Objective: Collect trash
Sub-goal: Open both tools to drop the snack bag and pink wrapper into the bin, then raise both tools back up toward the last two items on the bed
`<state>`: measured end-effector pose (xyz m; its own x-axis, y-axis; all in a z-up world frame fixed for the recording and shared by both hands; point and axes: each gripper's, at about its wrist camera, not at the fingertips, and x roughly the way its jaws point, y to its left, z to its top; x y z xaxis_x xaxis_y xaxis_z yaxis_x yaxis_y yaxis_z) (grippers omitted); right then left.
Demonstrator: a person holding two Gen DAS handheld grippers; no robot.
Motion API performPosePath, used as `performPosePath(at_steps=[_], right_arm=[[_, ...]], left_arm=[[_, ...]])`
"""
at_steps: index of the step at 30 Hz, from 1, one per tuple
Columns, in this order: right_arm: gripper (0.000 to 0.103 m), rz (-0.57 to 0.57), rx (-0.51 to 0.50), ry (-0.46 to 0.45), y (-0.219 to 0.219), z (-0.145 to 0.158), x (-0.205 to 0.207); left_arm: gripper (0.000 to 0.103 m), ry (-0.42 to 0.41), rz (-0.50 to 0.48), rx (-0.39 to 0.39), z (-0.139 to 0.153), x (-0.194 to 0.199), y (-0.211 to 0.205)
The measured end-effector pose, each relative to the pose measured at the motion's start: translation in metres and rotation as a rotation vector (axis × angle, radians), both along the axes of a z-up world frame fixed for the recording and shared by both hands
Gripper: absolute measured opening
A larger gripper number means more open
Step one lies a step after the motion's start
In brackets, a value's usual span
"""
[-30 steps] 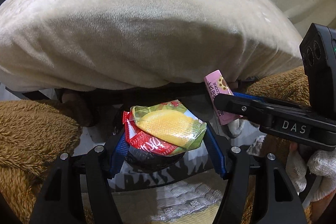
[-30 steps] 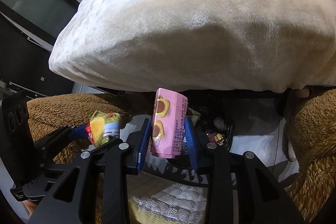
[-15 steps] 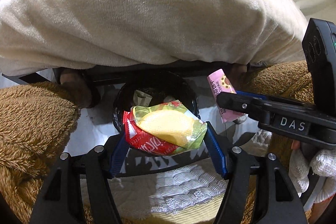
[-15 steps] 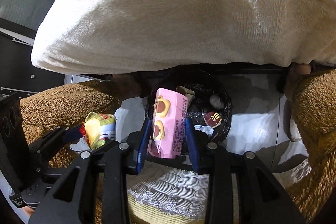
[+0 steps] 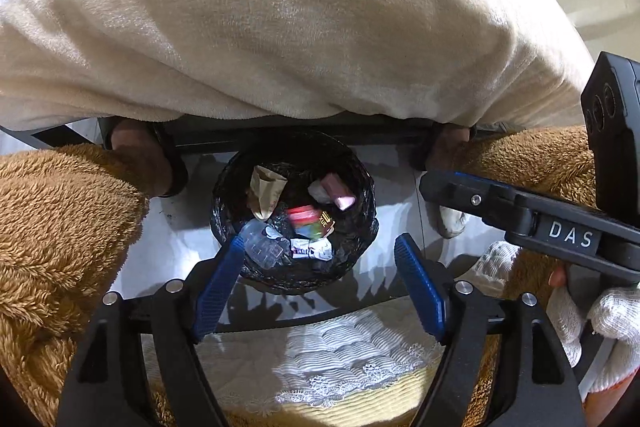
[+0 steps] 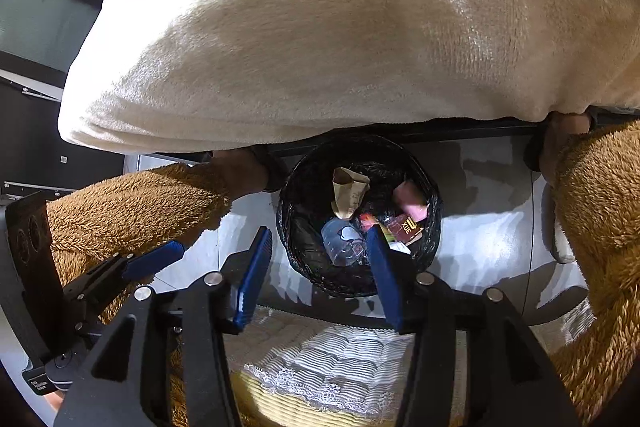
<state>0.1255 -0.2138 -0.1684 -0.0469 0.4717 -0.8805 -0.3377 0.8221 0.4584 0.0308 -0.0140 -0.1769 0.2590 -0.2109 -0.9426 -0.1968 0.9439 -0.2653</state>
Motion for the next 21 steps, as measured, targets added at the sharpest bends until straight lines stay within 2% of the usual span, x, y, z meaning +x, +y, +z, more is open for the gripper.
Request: performPosePath(at_steps=[6,11,14,21], right_arm=[[0.05,-0.006,0.024,-0.016,-0.003,0.006,0.0],[0.05,-0.015,0.047,-0.057,-0.007,0.016,0.0],[0.05,-0.013,0.058,-0.132,-0.009,0.031,-0.002],[0.053,-0.005,0.185,-0.326,-0.021,0.079,-0.005]], left_arm=[[0.075,-0.036,0.012,0.019,0.008,-0.002,0.002],[0.075,-0.108,0.027,0.031,0.022,-0.007,0.005],[0.075,-0.188,0.031,0.068,0.038,-0.012,0.006],[0.075,-0.377,0.032,0.114,0.077,-0.021,0.013]])
